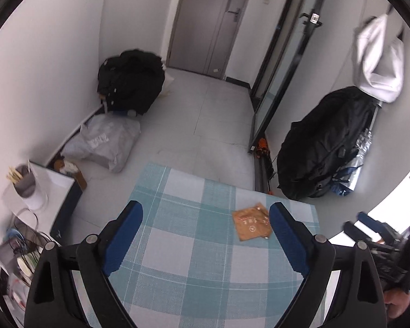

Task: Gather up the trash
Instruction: 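Move both open grippers back over the table toward the brown sachets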

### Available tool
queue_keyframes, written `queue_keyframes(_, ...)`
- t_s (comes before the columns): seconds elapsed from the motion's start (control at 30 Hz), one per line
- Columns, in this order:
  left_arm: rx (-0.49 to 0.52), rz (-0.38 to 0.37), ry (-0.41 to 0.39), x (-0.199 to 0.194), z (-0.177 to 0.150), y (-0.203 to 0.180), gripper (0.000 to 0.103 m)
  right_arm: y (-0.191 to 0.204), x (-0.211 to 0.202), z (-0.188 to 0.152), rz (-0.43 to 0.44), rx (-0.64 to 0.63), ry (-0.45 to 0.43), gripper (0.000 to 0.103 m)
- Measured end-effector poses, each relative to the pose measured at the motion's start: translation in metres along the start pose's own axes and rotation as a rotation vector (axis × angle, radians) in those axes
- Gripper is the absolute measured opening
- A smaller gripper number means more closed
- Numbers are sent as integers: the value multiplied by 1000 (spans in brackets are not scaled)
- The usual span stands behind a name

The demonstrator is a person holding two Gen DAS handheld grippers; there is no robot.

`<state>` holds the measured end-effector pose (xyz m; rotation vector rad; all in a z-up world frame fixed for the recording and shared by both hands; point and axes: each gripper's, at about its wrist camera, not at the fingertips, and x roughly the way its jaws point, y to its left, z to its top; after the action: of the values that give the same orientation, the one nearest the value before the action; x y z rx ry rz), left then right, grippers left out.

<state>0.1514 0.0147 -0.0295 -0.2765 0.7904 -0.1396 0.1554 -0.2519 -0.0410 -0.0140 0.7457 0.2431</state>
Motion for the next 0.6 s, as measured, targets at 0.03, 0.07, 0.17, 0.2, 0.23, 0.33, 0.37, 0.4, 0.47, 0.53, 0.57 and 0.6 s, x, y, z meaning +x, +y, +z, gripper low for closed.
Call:
queue_keyframes(0.03,-6,9,10,6,-1,5,92,0,11,0,-1,-11,18,82)
queue_keyframes(0.07,-5,20,27,11,-1,9,92,2,32,1,-16,-35,61,82)
queue_keyframes(0.17,-16,22,73,25,7,16,92,4,79,1,-45,-91,154,81)
queue_keyframes(0.2,-20,29,76,28,10,18,92,4,94,0,-46,-106,178,79)
queue_keyframes(0.23,-21,34,78,30,11,18,92,6,102,-1,-45,-117,196,79)
queue_keyframes(0.33,-37,40,106,39,15,23,92,7,141,-3,-58,-165,262,70)
queue_keyframes(0.37,-48,38,117,43,15,25,92,9,151,-4,-62,-178,277,70)
queue_keyframes(0.4,-57,39,129,46,16,26,92,10,162,-4,-64,-188,290,70)
queue_keyframes(0.47,-63,40,150,53,16,27,92,12,176,-6,-54,-189,309,70)
queue_keyframes(0.53,-70,46,169,58,17,28,92,16,188,-8,-35,-196,333,67)
queue_keyframes(0.57,-70,48,180,61,16,28,92,19,189,-9,-18,-201,324,67)
queue_keyframes(0.6,-69,49,190,63,16,28,92,22,189,-9,-1,-207,322,67)
